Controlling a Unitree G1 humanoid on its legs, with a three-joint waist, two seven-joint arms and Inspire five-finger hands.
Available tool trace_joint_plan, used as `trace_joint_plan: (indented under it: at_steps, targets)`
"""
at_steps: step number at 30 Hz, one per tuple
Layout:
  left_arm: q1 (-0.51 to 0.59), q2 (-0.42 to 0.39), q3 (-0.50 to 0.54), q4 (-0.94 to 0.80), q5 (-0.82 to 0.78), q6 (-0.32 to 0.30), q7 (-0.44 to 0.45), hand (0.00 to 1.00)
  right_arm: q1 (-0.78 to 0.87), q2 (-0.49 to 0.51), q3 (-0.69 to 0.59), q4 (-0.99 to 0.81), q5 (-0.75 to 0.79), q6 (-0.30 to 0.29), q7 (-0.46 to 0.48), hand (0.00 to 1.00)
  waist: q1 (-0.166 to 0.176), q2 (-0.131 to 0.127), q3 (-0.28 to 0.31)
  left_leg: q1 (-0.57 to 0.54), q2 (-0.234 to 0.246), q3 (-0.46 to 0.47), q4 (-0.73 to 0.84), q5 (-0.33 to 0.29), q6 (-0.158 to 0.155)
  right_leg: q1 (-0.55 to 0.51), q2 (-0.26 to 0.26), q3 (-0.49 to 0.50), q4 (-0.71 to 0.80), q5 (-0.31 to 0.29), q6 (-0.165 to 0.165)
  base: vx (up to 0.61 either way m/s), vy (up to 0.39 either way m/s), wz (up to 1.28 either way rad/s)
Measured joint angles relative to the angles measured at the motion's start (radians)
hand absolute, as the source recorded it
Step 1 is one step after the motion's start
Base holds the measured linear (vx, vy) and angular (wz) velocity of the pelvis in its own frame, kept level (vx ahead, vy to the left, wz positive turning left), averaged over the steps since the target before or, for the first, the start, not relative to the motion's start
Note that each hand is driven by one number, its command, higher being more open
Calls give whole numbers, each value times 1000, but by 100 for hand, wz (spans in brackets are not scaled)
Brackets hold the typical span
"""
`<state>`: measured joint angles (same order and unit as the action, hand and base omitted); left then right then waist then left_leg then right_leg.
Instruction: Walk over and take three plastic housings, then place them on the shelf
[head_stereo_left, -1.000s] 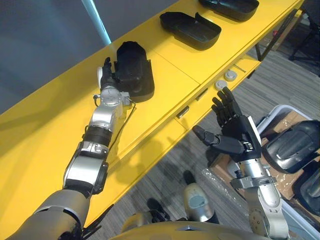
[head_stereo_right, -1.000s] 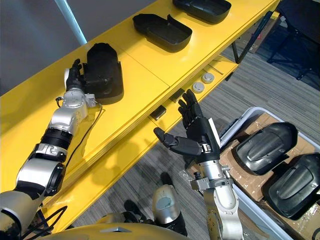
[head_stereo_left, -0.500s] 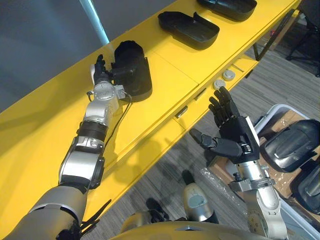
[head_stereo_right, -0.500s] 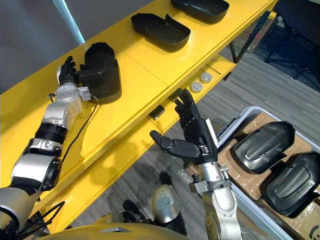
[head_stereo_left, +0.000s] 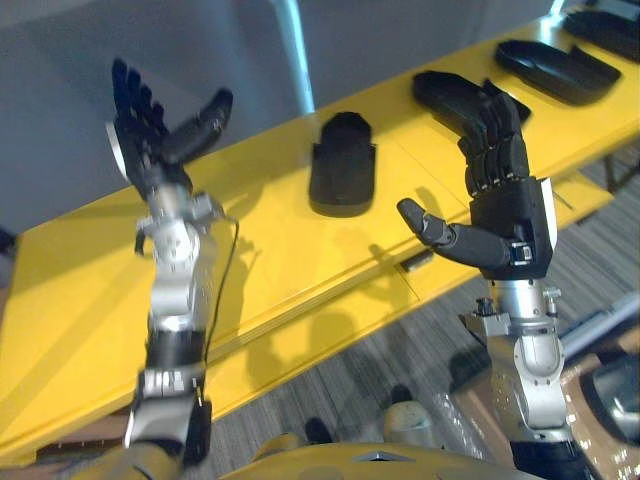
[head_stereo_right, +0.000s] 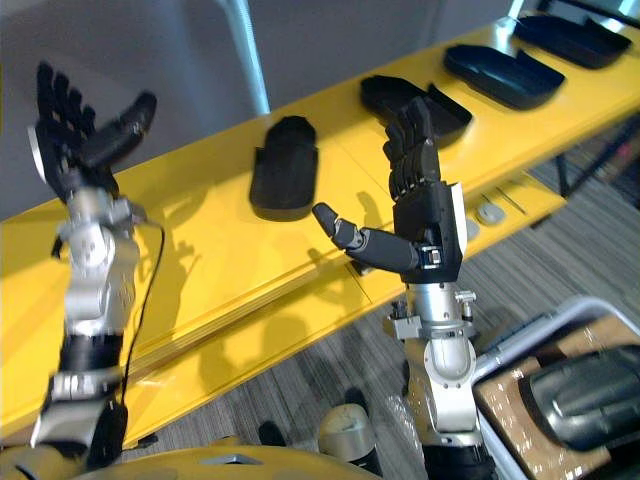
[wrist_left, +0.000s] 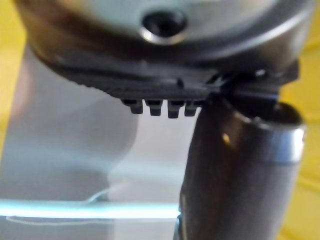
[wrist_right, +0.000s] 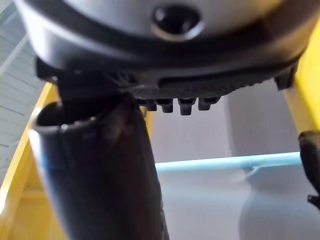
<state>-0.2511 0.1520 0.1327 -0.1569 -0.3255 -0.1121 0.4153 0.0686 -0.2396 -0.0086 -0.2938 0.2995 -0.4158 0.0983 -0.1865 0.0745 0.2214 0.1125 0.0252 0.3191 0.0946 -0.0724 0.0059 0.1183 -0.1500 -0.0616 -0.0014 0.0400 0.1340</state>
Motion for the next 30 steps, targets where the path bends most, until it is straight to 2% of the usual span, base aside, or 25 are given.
trace_joint_plan:
  at_steps: [1, 3, 4, 6, 9, 13, 16, 19, 23, 25, 30]
  targets:
    - [24, -10, -1, -19, 0, -2, -4, 100, -8, 0, 1, 9, 0, 5, 0, 100, 6, -3, -2, 0, -1, -5, -1, 1, 0, 4, -1, -6, -3, 0, 0, -4, -19, 47]
    - [188, -53, -30, -126, 2, -17, -27, 100, -68, 1, 9, 79, -2, 74, -6, 100, 57, -29, -18, -4, -10, -52, -13, 15, 0, 24, -7, -53, -10, -3, -4, -23, -20, 55]
    - [218, -56, -38, -144, 7, -19, -33, 100, -81, 1, 12, 100, -2, 93, -9, 100, 70, -36, -23, -8, -13, -65, -15, 19, 0, 27, -9, -67, -10, -4, -5, -47, -14, 64]
    - [300, -58, -57, -205, 22, -21, -83, 100, -130, 2, 33, 170, -3, 166, -23, 100, 121, -52, -38, -31, -25, -106, -16, 31, 1, 30, -19, -113, -11, -4, -5, -43, 4, 60]
    - [361, -58, -59, -236, 22, -45, -188, 100, -205, 4, 88, 235, -3, 229, -44, 100, 164, -53, -43, -35, -45, -147, -30, 51, 9, 41, -35, -158, -7, -4, -5, -30, 37, 48]
    - [382, -57, -80, -245, 20, -64, -306, 100, -299, 32, 123, 305, -2, 257, -73, 100, 200, -59, -46, -39, -58, -170, -40, 64, 15, 41, -48, -185, 10, -10, -13, -36, 41, 21]
    - [383, -57, -110, -245, 14, -64, -379, 100, -336, 76, 139, 341, -14, 258, -133, 100, 209, -75, -56, -38, -70, -187, -67, 85, 19, 37, -58, -207, 20, -24, -24, -30, 30, 19]
    - [386, -56, -131, -245, -18, -64, -414, 100, -353, 124, 157, 388, -20, 257, -209, 100, 212, -92, -66, -39, -71, -188, -83, 98, 21, 26, -59, -208, 25, -25, -26, -3, 12, 4]
    - [388, -56, -146, -243, -27, -64, -429, 100, -353, 140, 164, 415, -21, 273, -303, 100, 211, -95, -67, -37, -71, -190, -89, 102, 21, 23, -59, -208, 34, -22, -22, 0, 0, 0]
    - [400, -55, -161, -243, -58, -66, -442, 100, -352, 152, 166, 420, -22, 302, -345, 100, 208, -94, -67, -32, -71, -188, -100, 107, 21, 21, -58, -206, 34, -22, -23, 0, 0, 0]
    - [418, -53, -216, -208, -74, -68, -453, 100, -320, 170, 180, 469, -58, 358, -394, 100, 208, -95, -68, -14, -70, -174, -121, 113, 20, 20, -57, -191, 34, -23, -23, 12, 14, -11]
